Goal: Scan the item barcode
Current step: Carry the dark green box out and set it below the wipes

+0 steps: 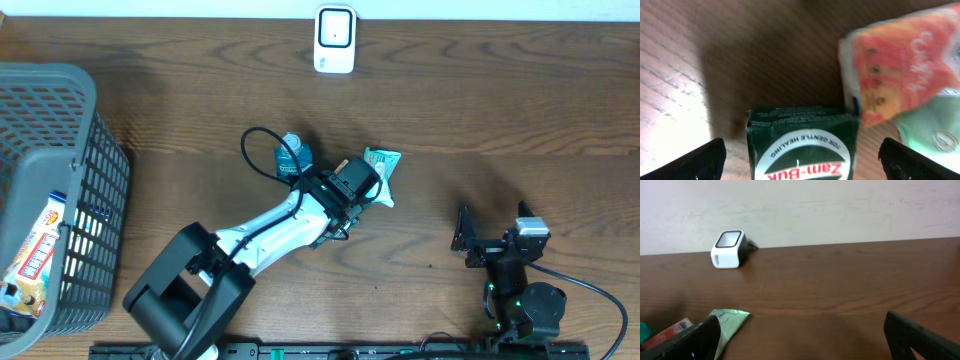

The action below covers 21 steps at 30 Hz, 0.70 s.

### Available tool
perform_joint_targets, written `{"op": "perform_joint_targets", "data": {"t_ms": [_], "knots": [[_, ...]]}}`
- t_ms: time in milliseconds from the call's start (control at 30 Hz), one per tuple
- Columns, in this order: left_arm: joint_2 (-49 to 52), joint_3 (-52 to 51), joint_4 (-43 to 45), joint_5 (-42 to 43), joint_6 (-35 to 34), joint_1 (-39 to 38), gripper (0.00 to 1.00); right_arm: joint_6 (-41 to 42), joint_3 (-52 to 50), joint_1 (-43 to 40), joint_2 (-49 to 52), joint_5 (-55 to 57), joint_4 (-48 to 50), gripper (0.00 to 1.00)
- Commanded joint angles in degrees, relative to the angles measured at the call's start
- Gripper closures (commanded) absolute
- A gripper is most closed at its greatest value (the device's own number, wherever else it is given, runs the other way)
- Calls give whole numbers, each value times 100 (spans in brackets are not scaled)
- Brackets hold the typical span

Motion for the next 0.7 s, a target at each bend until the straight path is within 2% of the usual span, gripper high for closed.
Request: {"op": "perform_joint_targets", "data": {"t_ms": [0, 133, 233, 500, 567, 667], "knots": [[-527, 297, -127, -55, 466, -11, 2, 52, -9, 24, -22, -13, -22, 1], [-1228, 446, -199, -103, 975, -11, 2, 50, -9, 24, -22, -13, -22, 1], [-1880, 520, -435, -402, 1115, -11, 2, 52, -9, 24, -22, -13, -22, 1], [-3814, 549, -1394, -2120, 1113, 111, 2, 50, -9, 24, -22, -13, -20, 1], [-4406, 566, -1467, -2695, 1115, 382, 2, 50, -9, 24, -22, -13, -22, 1], [-4929, 640, -1460, -3088, 1259, 874, 2, 50, -9, 24, -22, -13, -22, 1]]}}
